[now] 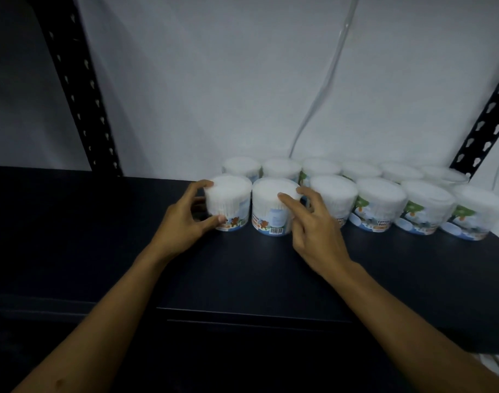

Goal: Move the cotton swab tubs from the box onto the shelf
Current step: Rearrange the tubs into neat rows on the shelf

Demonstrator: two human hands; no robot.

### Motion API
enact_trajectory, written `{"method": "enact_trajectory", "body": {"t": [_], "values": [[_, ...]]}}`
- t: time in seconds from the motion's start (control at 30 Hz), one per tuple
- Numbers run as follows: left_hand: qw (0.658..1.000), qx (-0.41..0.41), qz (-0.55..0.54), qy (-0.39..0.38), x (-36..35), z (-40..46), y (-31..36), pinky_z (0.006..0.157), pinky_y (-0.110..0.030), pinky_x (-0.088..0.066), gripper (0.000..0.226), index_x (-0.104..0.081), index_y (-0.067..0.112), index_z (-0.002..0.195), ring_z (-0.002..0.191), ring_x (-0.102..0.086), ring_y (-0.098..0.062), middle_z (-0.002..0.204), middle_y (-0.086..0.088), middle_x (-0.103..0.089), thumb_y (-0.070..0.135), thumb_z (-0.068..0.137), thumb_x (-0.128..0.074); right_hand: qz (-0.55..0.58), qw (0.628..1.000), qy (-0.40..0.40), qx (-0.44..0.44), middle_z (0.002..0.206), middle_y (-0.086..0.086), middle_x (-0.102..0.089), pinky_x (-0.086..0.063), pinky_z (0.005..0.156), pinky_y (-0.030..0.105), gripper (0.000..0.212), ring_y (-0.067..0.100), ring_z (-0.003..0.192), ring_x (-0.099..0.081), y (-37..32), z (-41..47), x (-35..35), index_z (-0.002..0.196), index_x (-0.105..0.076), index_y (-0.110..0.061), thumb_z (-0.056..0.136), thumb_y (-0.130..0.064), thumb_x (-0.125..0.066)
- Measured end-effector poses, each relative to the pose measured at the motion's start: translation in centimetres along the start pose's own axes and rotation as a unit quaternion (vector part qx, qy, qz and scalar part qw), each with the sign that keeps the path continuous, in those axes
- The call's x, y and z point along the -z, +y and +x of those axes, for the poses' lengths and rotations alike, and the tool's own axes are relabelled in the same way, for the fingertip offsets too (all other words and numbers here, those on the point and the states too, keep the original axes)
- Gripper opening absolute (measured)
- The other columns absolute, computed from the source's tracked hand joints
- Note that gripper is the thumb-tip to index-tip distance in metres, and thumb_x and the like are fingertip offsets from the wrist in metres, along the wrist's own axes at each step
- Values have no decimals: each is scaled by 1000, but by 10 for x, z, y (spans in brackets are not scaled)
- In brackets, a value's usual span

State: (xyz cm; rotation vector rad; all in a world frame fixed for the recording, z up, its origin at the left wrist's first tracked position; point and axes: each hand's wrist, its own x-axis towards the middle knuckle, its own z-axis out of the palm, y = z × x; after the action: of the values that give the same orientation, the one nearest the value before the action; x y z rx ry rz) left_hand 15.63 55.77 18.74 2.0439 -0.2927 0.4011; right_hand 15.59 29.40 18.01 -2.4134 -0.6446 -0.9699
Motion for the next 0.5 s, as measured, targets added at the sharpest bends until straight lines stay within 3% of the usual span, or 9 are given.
{"method": "enact_trajectory", "body": {"t": [0.13, 0.33, 0.5], "values": [[1000, -12, 25, 5, -1, 0, -1, 76, -14, -45, 67, -36, 40, 129, 106, -58, -7, 125, 3, -55, 26, 78, -76, 27, 1000, -9, -2, 144, 12, -36, -56, 77, 45, 43, 28, 103, -60, -2, -4, -3, 132, -51, -15, 92, -32, -51], [1000, -15, 16, 5, -2, -2, 0, 76, -14, -47, 64, -34, 36, 129, 101, -57, -4, 126, 3, -51, 22, 81, -73, -15, 1000, 20, -18, 136, 15, -46, -57, 66, 43, 39, 29, 93, -62, -6, -5, 4, 125, -55, -9, 86, -14, -60], [1000, -2, -7, 10, -3, 1, 4, 78, -16, -49, 64, -39, 38, 126, 106, -58, -9, 122, 5, -53, 25, 77, -77, 8, 999, 22, -27, 127, 15, -55, -52, 89, 38, 48, 29, 113, -56, -4, 0, 5, 118, -62, -5, 80, -33, -73]]}}
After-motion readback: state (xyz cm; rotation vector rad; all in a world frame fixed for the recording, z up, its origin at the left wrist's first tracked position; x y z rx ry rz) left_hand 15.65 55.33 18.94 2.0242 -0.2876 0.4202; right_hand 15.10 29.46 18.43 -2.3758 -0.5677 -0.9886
